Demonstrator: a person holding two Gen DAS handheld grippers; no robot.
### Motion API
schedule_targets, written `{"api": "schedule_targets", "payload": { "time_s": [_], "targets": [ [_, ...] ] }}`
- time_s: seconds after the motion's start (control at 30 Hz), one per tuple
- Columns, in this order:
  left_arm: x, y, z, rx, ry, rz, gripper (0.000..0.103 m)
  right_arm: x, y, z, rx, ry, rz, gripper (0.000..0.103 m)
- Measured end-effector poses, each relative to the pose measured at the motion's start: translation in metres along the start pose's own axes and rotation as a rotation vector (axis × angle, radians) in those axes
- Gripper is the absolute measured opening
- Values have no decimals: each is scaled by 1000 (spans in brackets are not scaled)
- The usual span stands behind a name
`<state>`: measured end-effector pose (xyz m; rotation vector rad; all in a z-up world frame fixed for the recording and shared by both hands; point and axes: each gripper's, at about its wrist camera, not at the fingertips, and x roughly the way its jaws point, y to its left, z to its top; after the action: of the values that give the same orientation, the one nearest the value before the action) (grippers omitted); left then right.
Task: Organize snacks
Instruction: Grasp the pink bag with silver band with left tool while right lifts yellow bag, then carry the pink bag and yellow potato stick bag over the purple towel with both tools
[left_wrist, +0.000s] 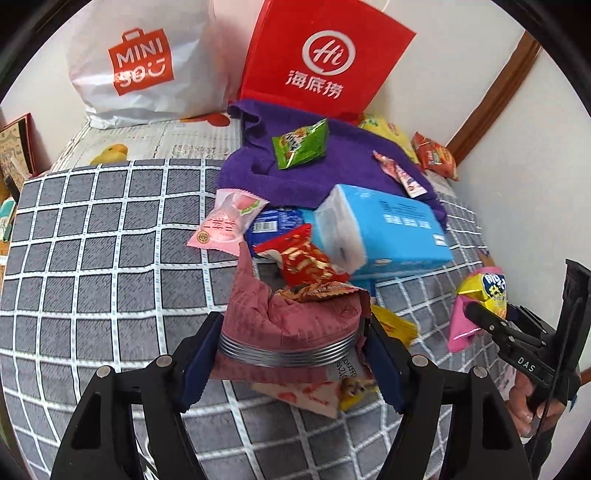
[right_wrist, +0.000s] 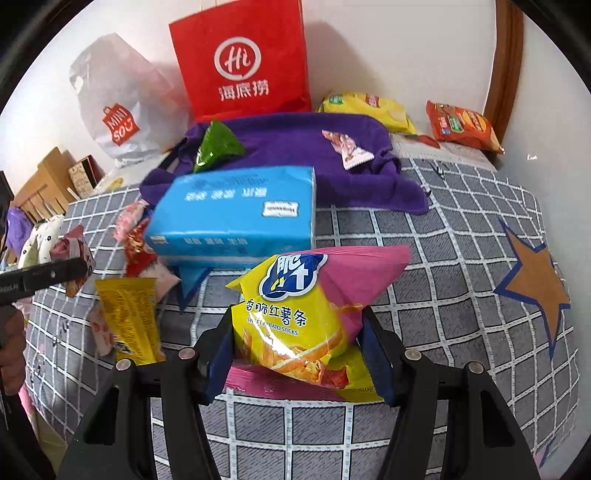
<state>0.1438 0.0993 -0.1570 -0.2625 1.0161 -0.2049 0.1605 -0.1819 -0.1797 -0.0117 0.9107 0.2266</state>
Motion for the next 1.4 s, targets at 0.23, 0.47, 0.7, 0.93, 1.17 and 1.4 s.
{"api": "schedule_targets", "payload": {
  "time_s": [0.23,0.47,0.7,0.93,1.17,1.4],
  "targets": [
    [-22,-23,-5,15,-33,-22,72,-30,3,2,-4,-52,18,62],
    [-39,-55,-2,57,-71,-51,72,-56,3,11,0,-91,26,62],
    [-55,-78,10,92,-111,-75,72,-73,6,27,-33,-124,11,62],
    [-59,-88,31,110,-138,-81,72,-74,2,45,-33,-133,-9,62],
    [-53,-94,58,126,-148,-71,72,-68,-3,68,-32,-155,-31,62],
    [-41,-96,83,135,-149,-62,72,-53,-11,94,-12,-157,-36,62]
  ]
}}
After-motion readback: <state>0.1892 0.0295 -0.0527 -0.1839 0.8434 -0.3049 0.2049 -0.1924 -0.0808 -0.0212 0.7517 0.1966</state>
